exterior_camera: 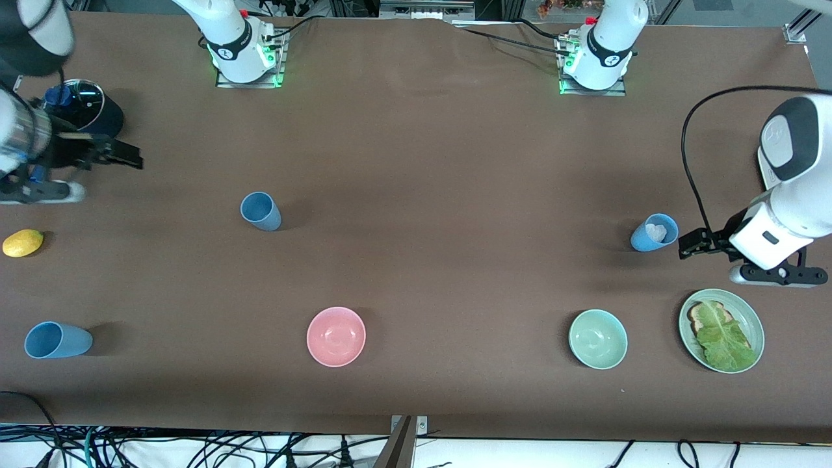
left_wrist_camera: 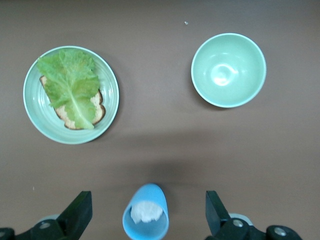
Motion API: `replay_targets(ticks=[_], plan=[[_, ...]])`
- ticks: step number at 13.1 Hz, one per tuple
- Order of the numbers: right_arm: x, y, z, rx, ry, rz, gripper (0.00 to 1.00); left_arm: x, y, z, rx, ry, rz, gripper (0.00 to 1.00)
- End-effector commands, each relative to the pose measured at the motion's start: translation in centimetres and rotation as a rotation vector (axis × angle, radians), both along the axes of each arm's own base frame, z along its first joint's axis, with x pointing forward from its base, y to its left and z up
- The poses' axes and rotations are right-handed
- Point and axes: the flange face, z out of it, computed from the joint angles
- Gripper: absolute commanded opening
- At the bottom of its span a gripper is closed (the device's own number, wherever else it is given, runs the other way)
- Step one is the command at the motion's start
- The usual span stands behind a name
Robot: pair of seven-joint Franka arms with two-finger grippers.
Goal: Stack blue cups with both arms
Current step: 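Lower the right gripper onto a cup while the left gripper reaches another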
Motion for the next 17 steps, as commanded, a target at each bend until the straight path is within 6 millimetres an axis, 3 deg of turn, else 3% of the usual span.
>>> replay_targets(ticks=[1, 4, 8, 9, 13, 17], plan=[[1.2, 3.0, -2.2, -0.009, 0.010, 0.034, 1.00, 1.3, 2.0, -2.1, 0.017, -0.026, -0.054, 1.00], [1.1, 8.2, -5.8, -0.042, -0.030, -0.032, 1.00, 1.8, 4.2, -4.6, 0.014, -0.042, -0.075, 1.00], [-0.8, 14.8, -12.9, -0.024, -0.140, -0.096, 1.00, 2.3, 4.4, -7.9, 0.010, -0.033, -0.112, 1.00], [-1.6, 16.0, -13.9, -0.026, -0.140, -0.117, 1.00, 2.4, 4.4, -8.9, 0.008, -0.025, -0.113, 1.00], [-3.1, 16.0, -17.6, -0.028, -0.140, -0.129, 1.00, 1.2, 4.2, -11.7, -0.006, 0.016, -0.128, 1.00], [-4.5, 15.8, -21.8, -0.002, -0.201, -0.132, 1.00, -0.1, 5.2, -13.0, -0.031, 0.041, -0.169, 1.00]])
